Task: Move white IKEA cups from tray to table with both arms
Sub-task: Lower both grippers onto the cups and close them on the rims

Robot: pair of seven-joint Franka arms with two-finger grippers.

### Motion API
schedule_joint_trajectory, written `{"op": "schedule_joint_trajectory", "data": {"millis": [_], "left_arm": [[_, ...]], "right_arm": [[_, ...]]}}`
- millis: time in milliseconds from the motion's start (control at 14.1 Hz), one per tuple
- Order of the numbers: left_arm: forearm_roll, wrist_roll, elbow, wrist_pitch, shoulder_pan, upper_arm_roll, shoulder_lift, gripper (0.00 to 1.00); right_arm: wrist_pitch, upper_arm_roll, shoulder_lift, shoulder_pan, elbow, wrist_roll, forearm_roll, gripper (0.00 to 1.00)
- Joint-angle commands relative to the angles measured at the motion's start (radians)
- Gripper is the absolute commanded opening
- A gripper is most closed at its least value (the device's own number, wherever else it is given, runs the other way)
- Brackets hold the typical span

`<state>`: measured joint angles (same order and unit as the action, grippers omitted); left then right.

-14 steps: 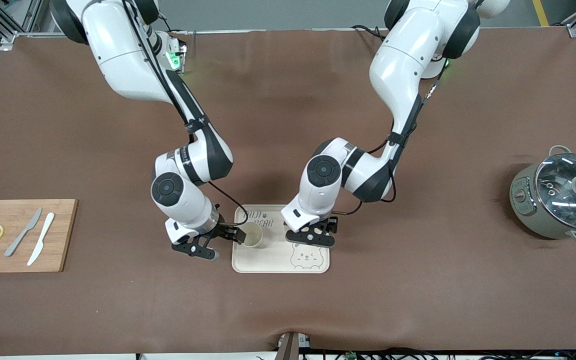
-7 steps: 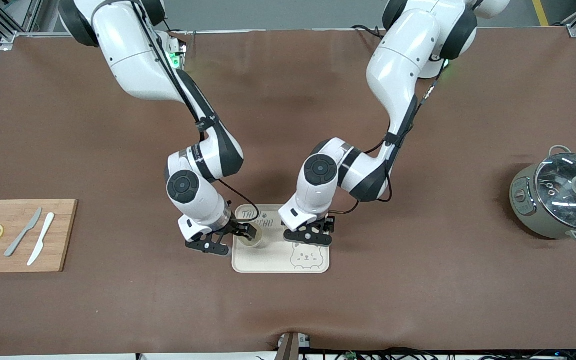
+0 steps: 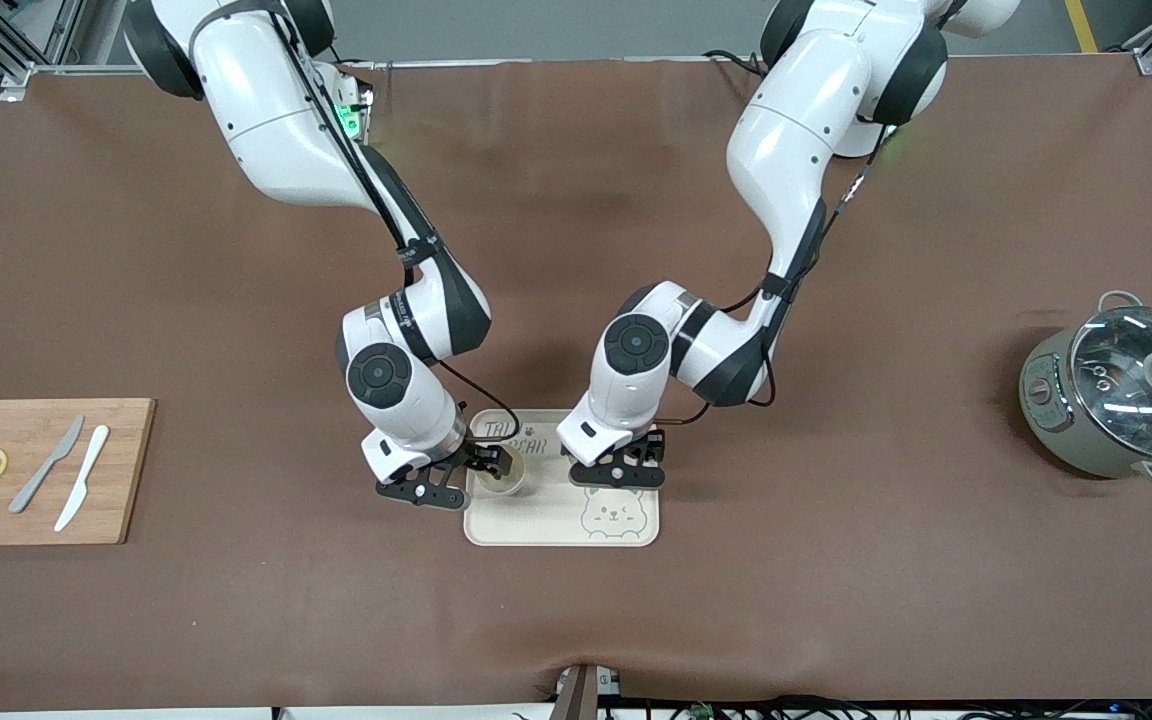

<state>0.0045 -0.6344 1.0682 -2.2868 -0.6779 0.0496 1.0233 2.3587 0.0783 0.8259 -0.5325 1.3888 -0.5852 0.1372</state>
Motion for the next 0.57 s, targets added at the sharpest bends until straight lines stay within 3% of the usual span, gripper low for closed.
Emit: {"op": "schedule_joint_trajectory", "data": {"millis": [0, 426, 497], "left_arm": [[-0.021, -0.028, -0.014, -0.016, -0.011, 0.013, 0.009, 0.0], [-0.024, -0.028, -0.014, -0.019, -0.008, 0.013, 0.009, 0.0], [-0.024, -0.028, -0.014, -0.017, -0.006, 0.013, 0.008, 0.0]], "right_arm": [[-0.001, 0.012, 0.001, -0.017, 0.003, -0.027, -0.016, 0.64], [-0.001, 0.011, 0.001, -0.017, 0.001, -0.028, -0.016, 0.02], [-0.002, 0.011, 0.001, -0.018, 0.0, -0.028, -0.016, 0.0]]}}
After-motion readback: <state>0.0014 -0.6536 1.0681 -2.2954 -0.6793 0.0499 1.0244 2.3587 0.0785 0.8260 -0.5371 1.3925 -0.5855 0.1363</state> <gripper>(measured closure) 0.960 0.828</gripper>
